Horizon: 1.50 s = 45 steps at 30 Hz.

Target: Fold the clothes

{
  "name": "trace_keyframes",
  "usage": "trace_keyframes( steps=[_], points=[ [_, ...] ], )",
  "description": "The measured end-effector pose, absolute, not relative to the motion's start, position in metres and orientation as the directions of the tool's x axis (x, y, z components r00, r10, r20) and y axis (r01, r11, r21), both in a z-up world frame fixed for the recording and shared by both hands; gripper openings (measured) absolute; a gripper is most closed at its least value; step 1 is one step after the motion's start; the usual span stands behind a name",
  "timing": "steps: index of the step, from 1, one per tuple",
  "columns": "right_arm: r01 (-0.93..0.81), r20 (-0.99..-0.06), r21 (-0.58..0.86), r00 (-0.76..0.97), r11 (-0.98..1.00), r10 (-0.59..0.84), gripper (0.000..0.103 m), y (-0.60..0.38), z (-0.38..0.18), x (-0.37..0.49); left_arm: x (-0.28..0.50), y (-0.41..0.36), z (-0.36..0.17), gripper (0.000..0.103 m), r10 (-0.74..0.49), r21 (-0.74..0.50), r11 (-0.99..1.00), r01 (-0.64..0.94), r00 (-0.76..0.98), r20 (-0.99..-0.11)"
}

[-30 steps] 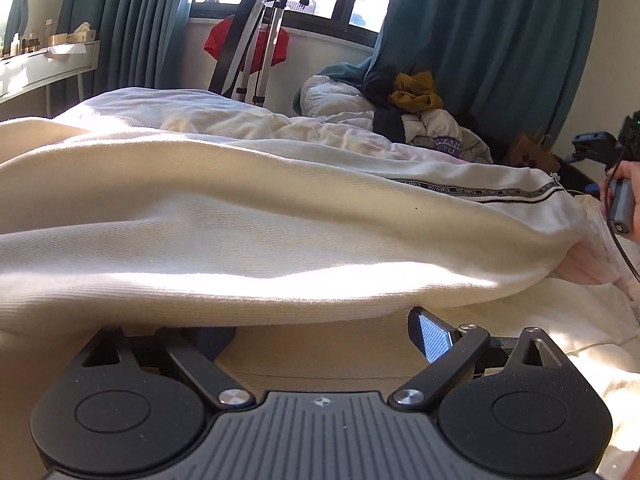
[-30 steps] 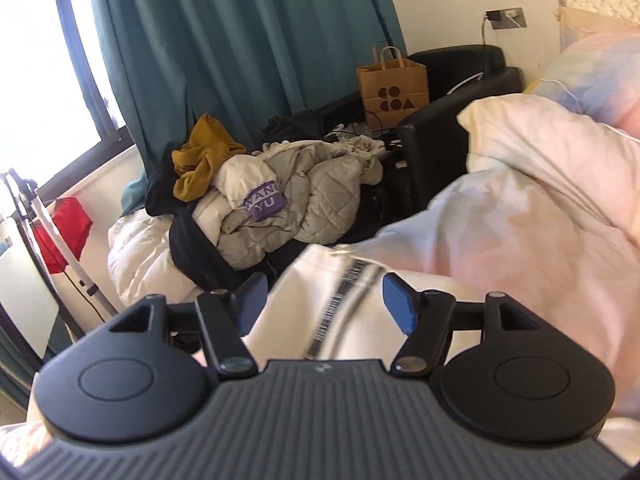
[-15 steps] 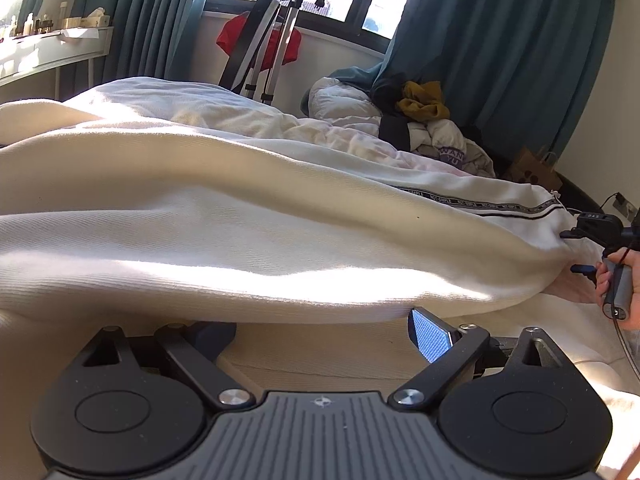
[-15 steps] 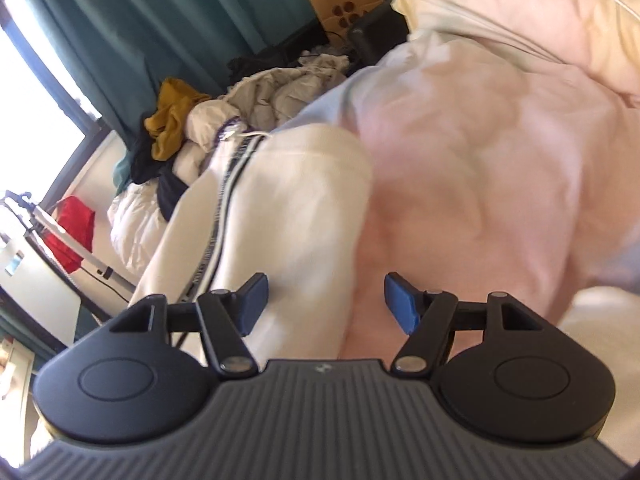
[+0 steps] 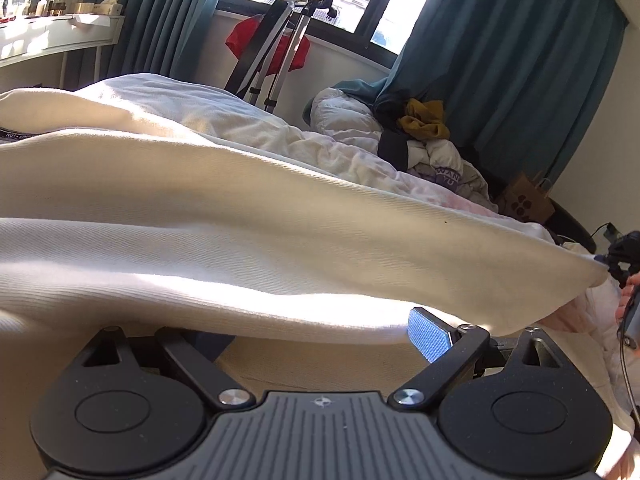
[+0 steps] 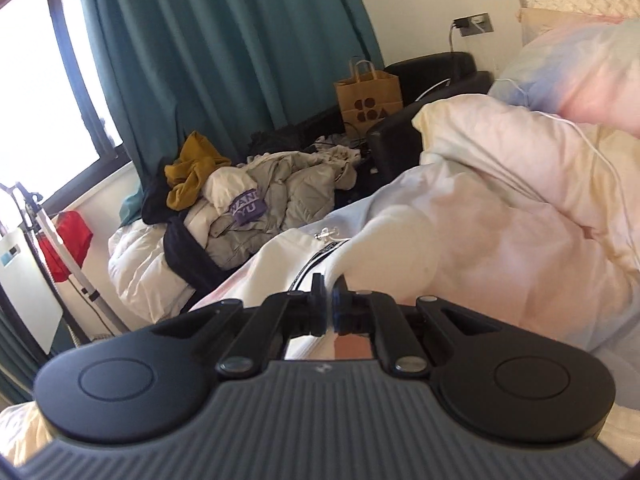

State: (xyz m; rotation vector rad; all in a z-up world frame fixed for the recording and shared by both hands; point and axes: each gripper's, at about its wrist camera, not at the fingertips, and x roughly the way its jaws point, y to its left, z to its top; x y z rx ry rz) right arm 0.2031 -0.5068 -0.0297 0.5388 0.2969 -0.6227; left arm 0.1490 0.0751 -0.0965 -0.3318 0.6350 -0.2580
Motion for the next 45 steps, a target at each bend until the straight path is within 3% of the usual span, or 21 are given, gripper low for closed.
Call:
trace_keyframes(
  steps=[6, 17, 21, 28, 34, 37, 39, 41, 45],
  points=[
    [0.69, -0.542, 0.398, 0.709, 0.604, -0.452, 0.007, -0.523, -0.088, 0.162, 0.141, 0.078, -0.09, 0.094, -0.329, -0.37, 0.919, 0.138, 0.786, -0.524],
    [0.611, -0.511, 0.459, 0.776, 0.646, -0.371, 0.01, -0.497, -0.07, 0.091, 0.134, 0.083, -0.082, 0.094, -0.293, -0.344, 0.932, 0.113, 0.794, -0.532],
    [0.61, -0.492, 0.548, 0.789, 0.573, -0.369, 0.01, -0.488, -0.061, 0.033, 0.122, 0.085, -0.071, 0.094, -0.271, -0.326, 0.94, 0.103, 0.805, -0.528],
    [0.694, -0.567, 0.594, 0.72, 0.407, -0.4, 0.01, -0.5, -0.058, -0.037, 0.08, 0.098, -0.049, 0.094, -0.237, -0.33, 0.942, 0.058, 0.811, -0.535],
    [0.713, -0.638, 0.671, 0.695, 0.204, -0.331, 0.011, -0.529, -0.089, -0.076, 0.044, 0.115, -0.031, 0.094, -0.226, -0.384, 0.923, 0.005, 0.815, -0.534],
    [0.718, -0.657, 0.683, 0.685, 0.135, -0.314, 0.03, -0.534, -0.101, -0.09, 0.03, 0.123, -0.029, 0.094, -0.223, -0.415, 0.91, -0.019, 0.821, -0.526],
    [0.715, -0.667, 0.692, 0.686, 0.101, -0.29, 0.05, -0.536, -0.109, -0.092, 0.03, 0.123, -0.03, 0.094, -0.223, -0.417, 0.909, -0.022, 0.818, -0.53],
    [0.71, -0.674, 0.701, 0.692, 0.073, -0.26, 0.055, -0.538, -0.117, -0.089, 0.031, 0.123, -0.032, 0.094, -0.225, -0.416, 0.909, -0.023, 0.815, -0.535],
    [0.7, -0.683, 0.714, 0.702, 0.019, -0.203, 0.056, -0.541, -0.134, -0.083, 0.045, 0.119, -0.042, 0.094, -0.238, -0.435, 0.9, -0.032, 0.8, -0.55]
  ],
)
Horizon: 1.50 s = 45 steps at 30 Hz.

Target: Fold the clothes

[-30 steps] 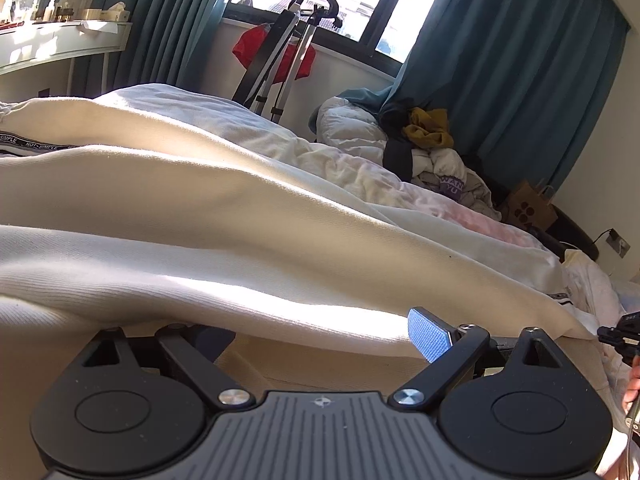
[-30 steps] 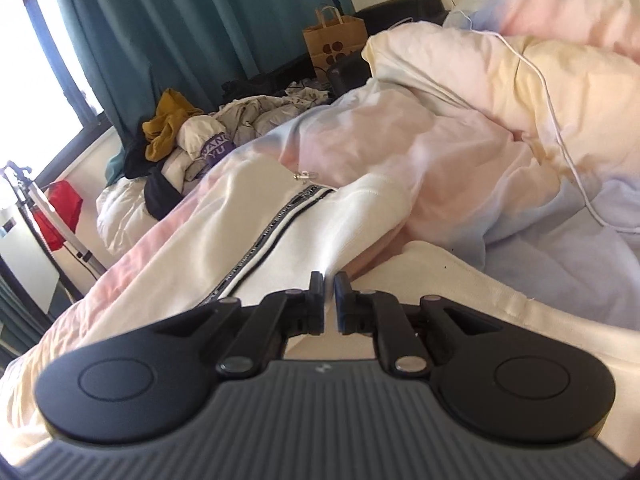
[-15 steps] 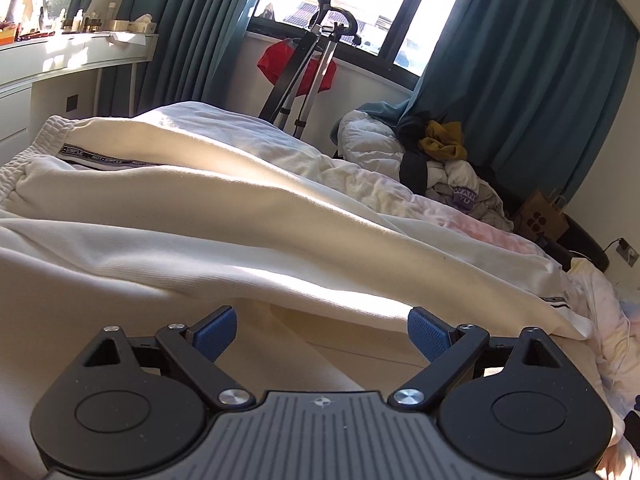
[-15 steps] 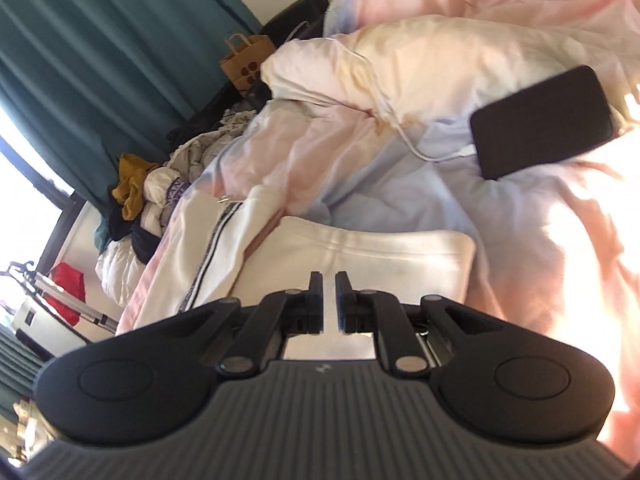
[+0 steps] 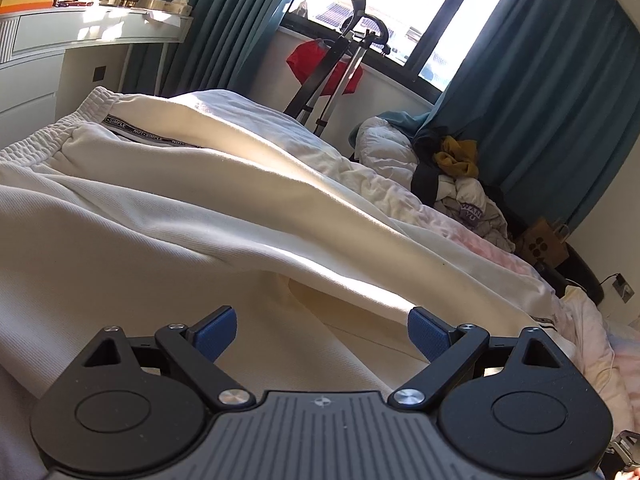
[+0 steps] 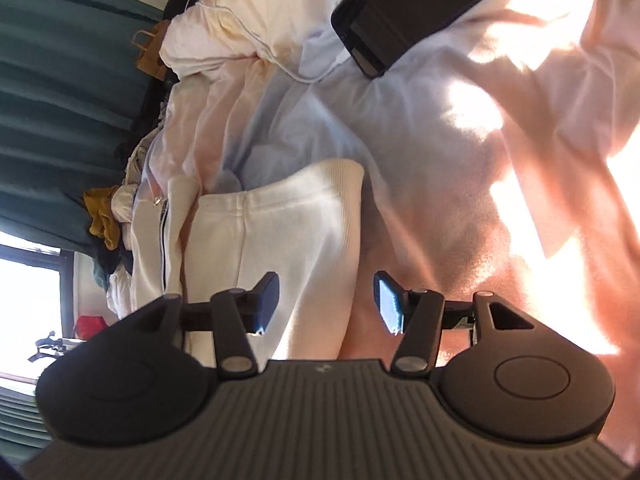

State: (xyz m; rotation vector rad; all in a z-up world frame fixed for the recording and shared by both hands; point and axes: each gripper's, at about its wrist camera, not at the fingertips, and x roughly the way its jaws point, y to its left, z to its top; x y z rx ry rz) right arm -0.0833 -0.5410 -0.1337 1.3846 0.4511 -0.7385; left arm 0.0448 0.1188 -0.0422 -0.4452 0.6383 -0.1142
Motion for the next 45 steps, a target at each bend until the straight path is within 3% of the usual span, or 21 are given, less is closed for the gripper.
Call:
trace_keyframes(
  steps=[5, 7, 8, 9, 11, 19, 23, 27, 32, 34, 37, 41, 45],
  points=[
    [0.692, -0.671, 0.722, 0.706, 0.017, -0.226, 0.05, -0.548, -0.145, -0.066, 0.059, 0.129, -0.054, 0.094, -0.268, -0.508, 0.857, -0.082, 0.772, -0.576],
    [0.713, -0.679, 0.699, 0.686, 0.053, -0.262, 0.038, -0.549, -0.143, -0.059, 0.058, 0.141, -0.053, 0.094, -0.261, -0.532, 0.837, -0.126, 0.763, -0.591],
    [0.723, -0.682, 0.687, 0.675, 0.07, -0.28, 0.024, -0.55, -0.142, -0.055, 0.055, 0.149, -0.052, 0.094, -0.262, -0.548, 0.824, -0.142, 0.763, -0.591],
    [0.733, -0.685, 0.674, 0.665, 0.087, -0.298, 0.015, -0.55, -0.14, -0.052, 0.05, 0.157, -0.05, 0.094, -0.259, -0.561, 0.813, -0.157, 0.765, -0.589],
    [0.748, -0.683, 0.652, 0.649, 0.119, -0.334, 0.008, -0.551, -0.138, -0.046, 0.039, 0.175, -0.045, 0.094, -0.253, -0.585, 0.79, -0.185, 0.771, -0.585],
    [0.718, -0.576, 0.651, 0.679, 0.247, -0.455, 0.006, -0.542, -0.106, -0.044, -0.005, 0.248, -0.026, 0.094, -0.223, -0.67, 0.683, -0.289, 0.792, -0.569],
    [0.728, -0.577, 0.632, 0.67, 0.266, -0.466, 0.006, -0.543, -0.103, -0.041, -0.026, 0.284, -0.015, 0.094, -0.198, -0.704, 0.625, -0.337, 0.804, -0.561],
    [0.744, -0.59, 0.616, 0.653, 0.258, -0.475, 0.006, -0.545, -0.105, -0.037, -0.04, 0.316, -0.008, 0.091, -0.094, -0.676, 0.609, -0.415, 0.809, -0.58],
    [0.745, -0.585, 0.607, 0.655, 0.277, -0.478, 0.006, -0.545, -0.106, -0.033, -0.028, 0.342, -0.024, 0.087, -0.072, -0.669, 0.562, -0.487, 0.776, -0.626],
    [0.743, -0.585, 0.605, 0.658, 0.285, -0.474, 0.006, -0.546, -0.107, -0.031, -0.023, 0.347, -0.031, 0.082, -0.075, -0.679, 0.54, -0.496, 0.776, -0.626],
    [0.741, -0.587, 0.607, 0.661, 0.287, -0.467, 0.006, -0.547, -0.11, -0.03, -0.015, 0.354, -0.041, 0.064, -0.08, -0.697, 0.508, -0.506, 0.778, -0.623],
    [0.711, -0.553, 0.634, 0.691, 0.303, -0.465, 0.006, -0.548, -0.107, -0.03, -0.004, 0.363, -0.054, 0.01, -0.086, -0.718, 0.464, -0.519, 0.78, -0.619],
    [0.657, -0.48, 0.681, 0.734, 0.324, -0.481, 0.005, -0.547, -0.093, -0.033, -0.013, 0.366, -0.043, 0.009, -0.104, -0.739, 0.458, -0.494, 0.796, -0.597]
  ],
)
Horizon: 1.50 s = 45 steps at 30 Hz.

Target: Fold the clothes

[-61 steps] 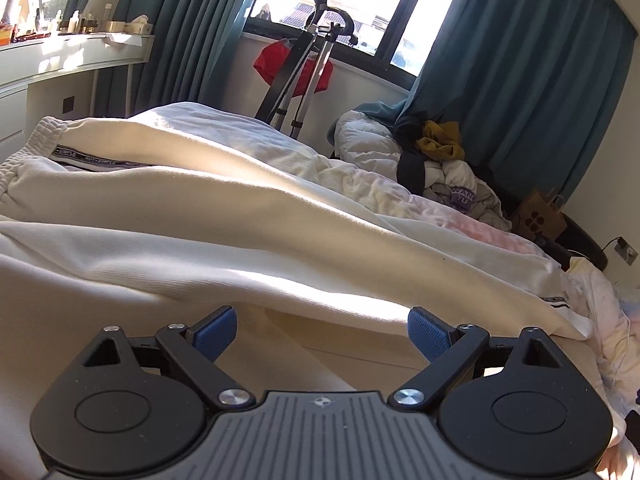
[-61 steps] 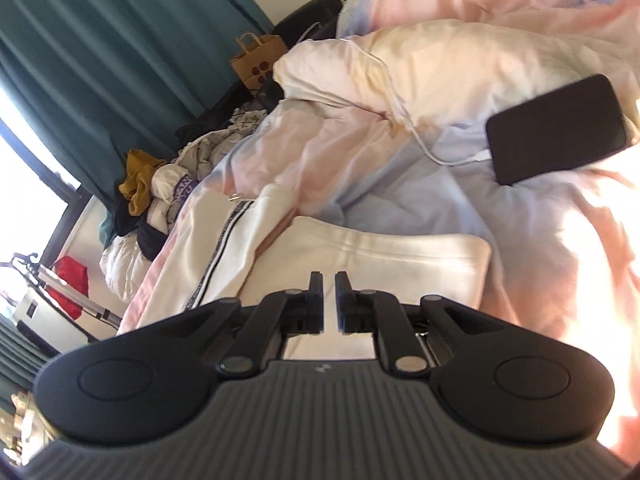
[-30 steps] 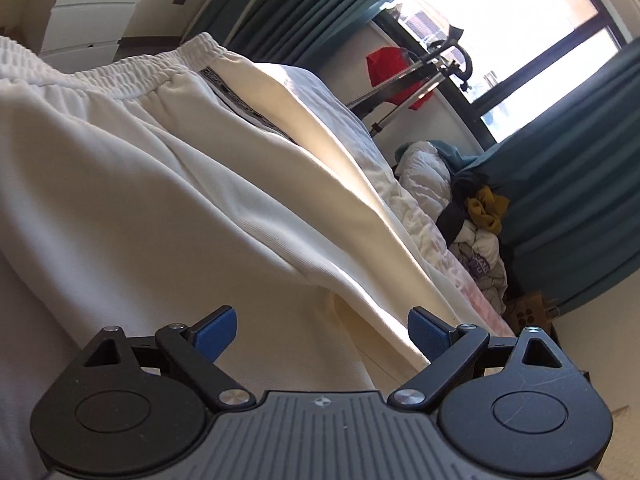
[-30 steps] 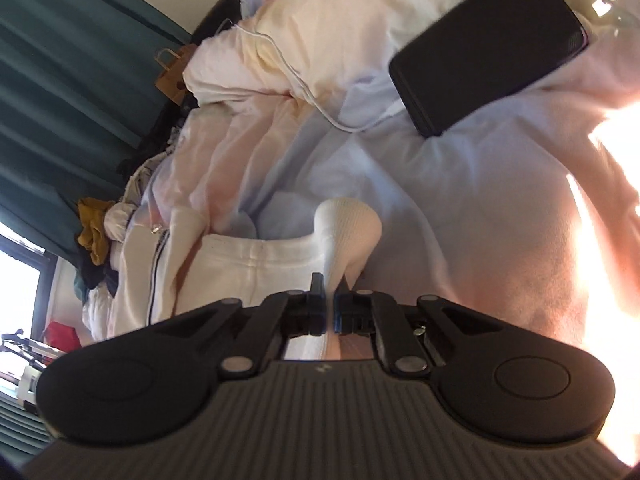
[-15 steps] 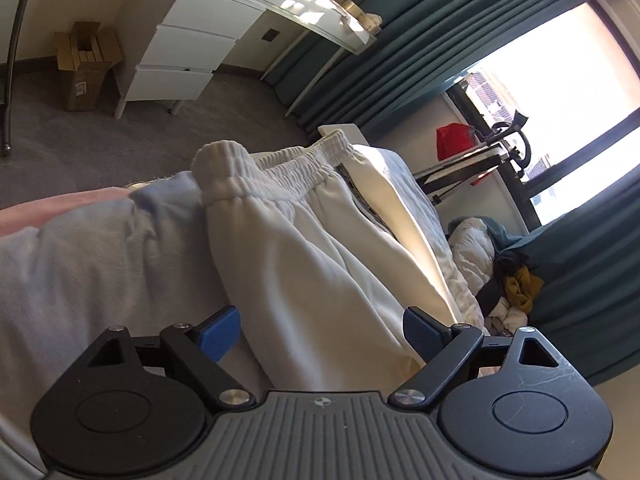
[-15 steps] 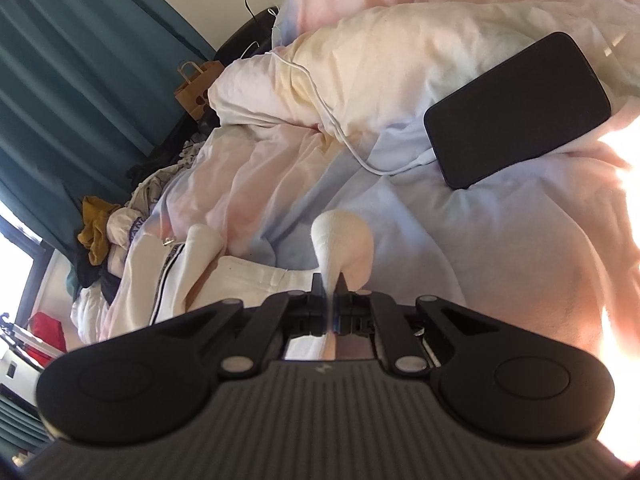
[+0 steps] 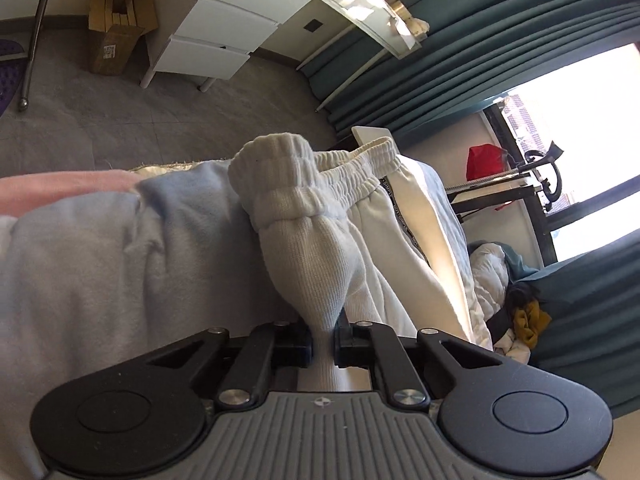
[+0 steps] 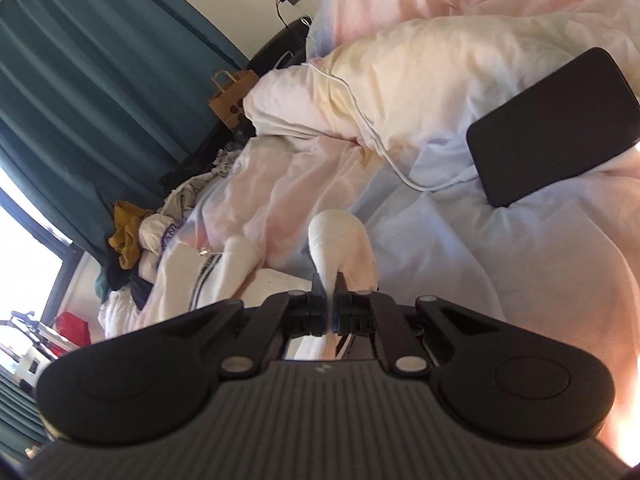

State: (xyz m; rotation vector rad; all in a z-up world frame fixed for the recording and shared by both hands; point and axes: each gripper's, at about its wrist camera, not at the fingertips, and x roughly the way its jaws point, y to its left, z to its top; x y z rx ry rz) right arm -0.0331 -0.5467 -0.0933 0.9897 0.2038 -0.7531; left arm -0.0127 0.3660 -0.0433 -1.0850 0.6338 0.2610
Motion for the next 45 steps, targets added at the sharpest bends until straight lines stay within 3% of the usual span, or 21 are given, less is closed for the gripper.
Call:
trace_keyframes(
  steps=[5, 13, 19, 25, 36, 41, 44, 45],
  points=[
    [0.606, -0.423, 0.739, 0.757, 0.293, -0.499, 0.005, -0.555, -0.082, -0.052, -0.026, 0.371, -0.027, 0.008, -0.15, -0.779, 0.44, -0.446, 0.819, -0.553],
    [0.593, -0.43, 0.764, 0.76, 0.252, -0.487, 0.005, -0.581, -0.071, -0.065, -0.032, 0.374, -0.001, 0.009, -0.203, -0.823, 0.423, -0.379, 0.846, -0.493],
    [0.583, -0.379, 0.724, 0.782, 0.368, -0.494, 0.005, -0.583, -0.022, 0.017, 0.042, 0.361, 0.032, 0.009, -0.144, -0.782, 0.507, -0.362, 0.859, -0.491],
    [0.609, -0.362, 0.592, 0.786, 0.528, -0.501, 0.005, -0.579, 0.01, 0.152, 0.156, 0.355, 0.029, 0.009, -0.109, -0.733, 0.545, -0.407, 0.833, -0.543],
    [0.65, -0.45, 0.328, 0.745, 0.686, -0.492, 0.006, -0.579, -0.067, 0.352, 0.338, 0.335, -0.048, 0.011, -0.033, -0.561, 0.657, -0.504, 0.724, -0.689],
    [0.626, -0.483, 0.383, 0.763, 0.679, -0.431, 0.007, -0.588, -0.092, 0.36, 0.35, 0.332, -0.049, 0.013, -0.039, -0.54, 0.686, -0.487, 0.717, -0.696],
    [0.57, -0.462, 0.458, 0.808, 0.682, -0.365, 0.013, -0.594, -0.084, 0.345, 0.339, 0.335, -0.045, 0.021, -0.066, -0.568, 0.682, -0.461, 0.735, -0.675],
    [0.556, -0.461, 0.475, 0.817, 0.682, -0.346, 0.017, -0.594, -0.077, 0.334, 0.335, 0.336, -0.043, 0.028, -0.084, -0.585, 0.677, -0.446, 0.743, -0.664]
  ],
)
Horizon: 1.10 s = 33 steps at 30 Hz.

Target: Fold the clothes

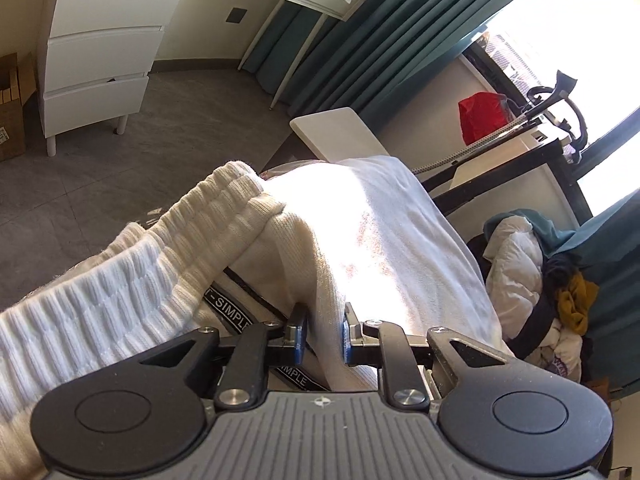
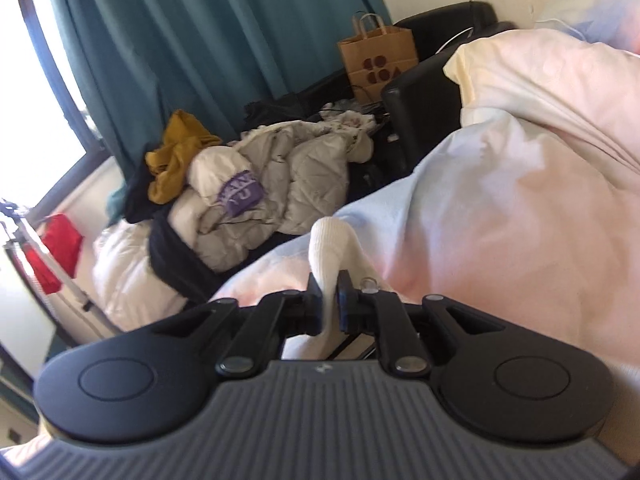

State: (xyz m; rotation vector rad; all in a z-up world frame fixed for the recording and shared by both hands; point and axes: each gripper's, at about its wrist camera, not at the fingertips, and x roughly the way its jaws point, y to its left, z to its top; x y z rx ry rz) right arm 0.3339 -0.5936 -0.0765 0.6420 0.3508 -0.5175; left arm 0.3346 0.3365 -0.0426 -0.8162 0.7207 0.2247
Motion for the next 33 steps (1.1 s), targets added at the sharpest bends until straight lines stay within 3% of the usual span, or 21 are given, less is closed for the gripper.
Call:
trace_keyframes(
  steps=[1, 2, 5, 7, 8, 13, 15, 19, 26, 29, 31, 33],
  points=[
    [0.542, -0.459, 0.491, 0.826, 0.682, -0.326, 0.017, -0.593, -0.069, 0.323, 0.33, 0.337, -0.04, 0.034, -0.104, -0.604, 0.671, -0.43, 0.752, -0.651],
    [0.527, -0.457, 0.508, 0.835, 0.681, -0.306, 0.018, -0.593, -0.062, 0.312, 0.321, 0.339, -0.037, 0.046, -0.141, -0.631, 0.667, -0.397, 0.764, -0.63],
    [0.483, -0.447, 0.557, 0.86, 0.676, -0.246, 0.019, -0.592, -0.041, 0.28, 0.291, 0.341, -0.024, 0.05, -0.21, -0.678, 0.662, -0.32, 0.789, -0.577],
    [0.466, -0.436, 0.575, 0.87, 0.673, -0.229, 0.023, -0.59, -0.028, 0.251, 0.269, 0.342, -0.016, 0.059, -0.227, -0.694, 0.658, -0.293, 0.801, -0.554],
    [0.461, -0.429, 0.582, 0.874, 0.67, -0.228, 0.03, -0.589, -0.022, 0.233, 0.256, 0.343, -0.012, 0.066, -0.235, -0.704, 0.652, -0.283, 0.807, -0.542],
    [0.483, -0.424, 0.651, 0.871, 0.585, -0.247, 0.061, -0.598, -0.025, 0.154, 0.191, 0.349, -0.008, 0.079, -0.262, -0.744, 0.611, -0.269, 0.818, -0.512],
    [0.495, -0.433, 0.691, 0.867, 0.527, -0.247, 0.07, -0.603, -0.038, 0.129, 0.166, 0.353, -0.014, 0.079, -0.265, -0.754, 0.588, -0.293, 0.811, -0.521],
    [0.48, -0.459, 0.765, 0.874, 0.428, -0.161, 0.07, -0.609, -0.071, 0.114, 0.142, 0.362, -0.039, 0.079, -0.28, -0.79, 0.511, -0.339, 0.803, -0.525],
    [0.44, -0.443, 0.781, 0.89, 0.443, -0.103, 0.07, -0.609, -0.098, 0.148, 0.167, 0.362, -0.091, 0.077, -0.266, -0.81, 0.42, -0.409, 0.798, -0.541],
    [0.428, -0.443, 0.779, 0.893, 0.457, -0.08, 0.07, -0.612, -0.113, 0.174, 0.186, 0.358, -0.102, 0.068, -0.228, -0.805, 0.426, -0.414, 0.811, -0.538],
    [0.416, -0.437, 0.779, 0.897, 0.469, -0.07, 0.07, -0.614, -0.124, 0.191, 0.197, 0.354, -0.108, 0.068, -0.203, -0.801, 0.431, -0.416, 0.82, -0.535],
    [0.432, -0.442, 0.769, 0.892, 0.472, -0.096, 0.069, -0.615, -0.132, 0.203, 0.205, 0.354, -0.111, 0.051, -0.174, -0.79, 0.431, -0.437, 0.818, -0.548]
  ],
)
